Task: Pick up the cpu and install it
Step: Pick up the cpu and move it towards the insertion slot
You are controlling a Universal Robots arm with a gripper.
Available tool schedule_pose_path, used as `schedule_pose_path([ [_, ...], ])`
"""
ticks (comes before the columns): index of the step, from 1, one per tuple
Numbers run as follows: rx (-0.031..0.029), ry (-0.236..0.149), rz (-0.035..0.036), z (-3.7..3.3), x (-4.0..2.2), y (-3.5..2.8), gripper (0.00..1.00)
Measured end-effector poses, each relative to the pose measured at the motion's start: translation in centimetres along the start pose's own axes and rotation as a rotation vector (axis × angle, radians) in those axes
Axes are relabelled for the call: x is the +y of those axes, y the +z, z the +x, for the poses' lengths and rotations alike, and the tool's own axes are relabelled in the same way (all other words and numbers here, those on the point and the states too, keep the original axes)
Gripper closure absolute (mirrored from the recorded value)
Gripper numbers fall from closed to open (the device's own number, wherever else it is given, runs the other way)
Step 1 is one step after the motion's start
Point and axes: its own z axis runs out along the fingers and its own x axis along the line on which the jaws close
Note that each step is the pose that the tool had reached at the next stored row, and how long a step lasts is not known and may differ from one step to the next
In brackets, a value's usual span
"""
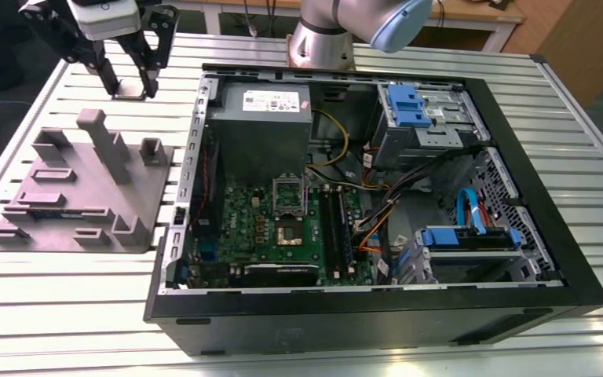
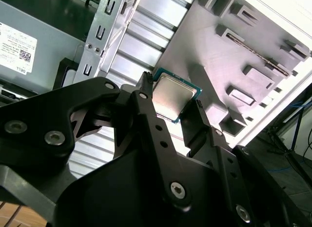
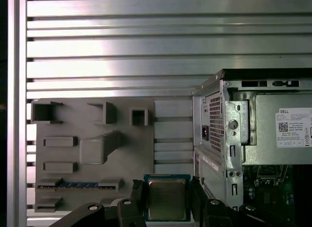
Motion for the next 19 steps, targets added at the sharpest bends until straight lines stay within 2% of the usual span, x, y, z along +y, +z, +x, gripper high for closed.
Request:
schedule_pose_path([
  [19, 0.0, 0.0, 0.0, -0.7, 0.03, 0.0, 0.53],
])
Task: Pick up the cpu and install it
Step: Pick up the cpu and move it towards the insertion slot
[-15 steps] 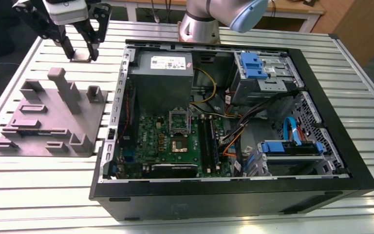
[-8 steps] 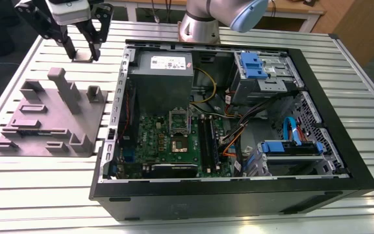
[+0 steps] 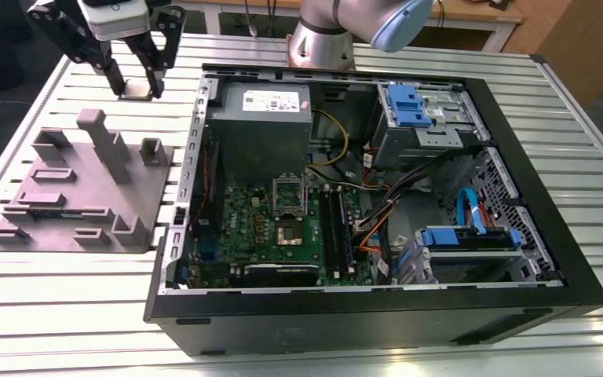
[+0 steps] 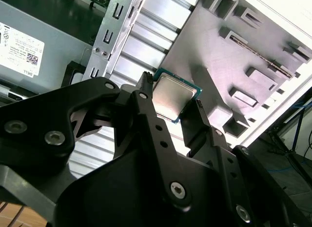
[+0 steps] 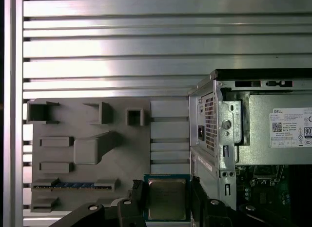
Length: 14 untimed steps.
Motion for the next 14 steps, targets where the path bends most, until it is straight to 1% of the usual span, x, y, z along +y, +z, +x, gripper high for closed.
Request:
schedule_pose_path([
  [7, 0.0, 0.0, 0.0, -0.21, 0.01, 0.0, 0.53],
  [14, 0.0, 0.0, 0.0, -0.24, 0.01, 0.0, 0.53],
])
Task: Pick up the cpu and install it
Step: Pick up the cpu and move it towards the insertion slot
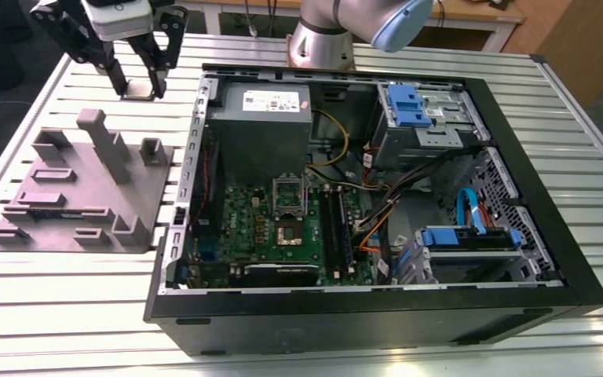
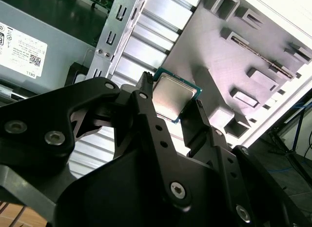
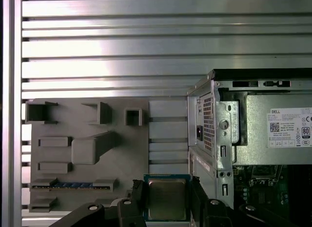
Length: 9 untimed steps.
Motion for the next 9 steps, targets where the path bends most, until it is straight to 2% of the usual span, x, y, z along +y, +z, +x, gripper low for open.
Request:
schedule_pose_path([
  [3, 0.0002, 0.0, 0.0002, -0.01, 0.01, -0.2, 0.53],
  [6, 0.0001, 0.0, 0.0001, -0.01, 0.04, -0.83, 0.53],
  [9, -0.0002, 0.001, -0.0002, -0.01, 0.04, -0.92, 0.53],
])
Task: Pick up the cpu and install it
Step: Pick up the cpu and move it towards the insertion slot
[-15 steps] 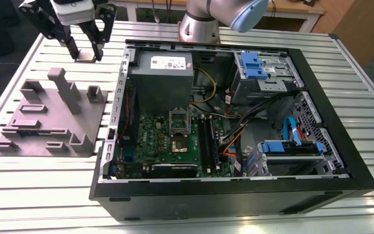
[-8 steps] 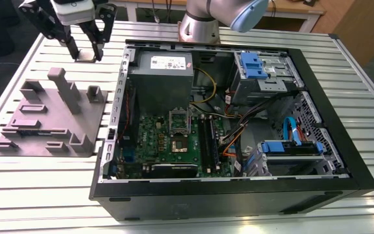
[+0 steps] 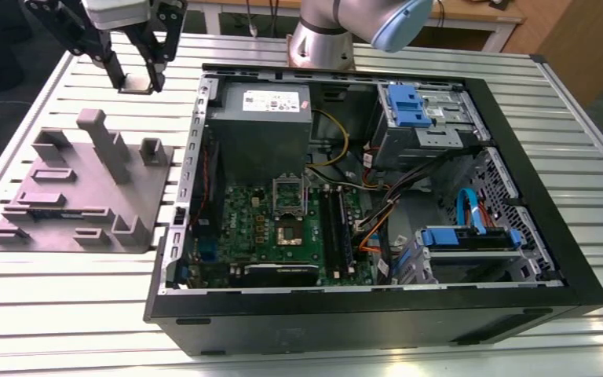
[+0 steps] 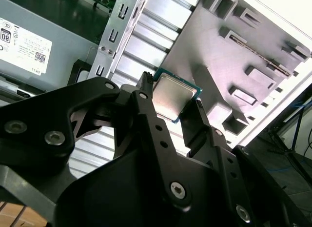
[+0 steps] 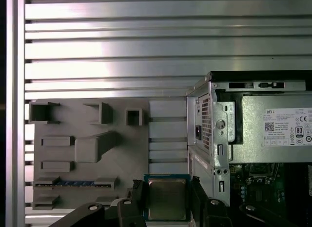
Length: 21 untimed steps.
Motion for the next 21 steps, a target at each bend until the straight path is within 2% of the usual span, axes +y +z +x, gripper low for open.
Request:
schedule_pose_path([
  [21, 0.0002, 0.0, 0.0001, -0.59, 0.02, -0.02, 0.53],
])
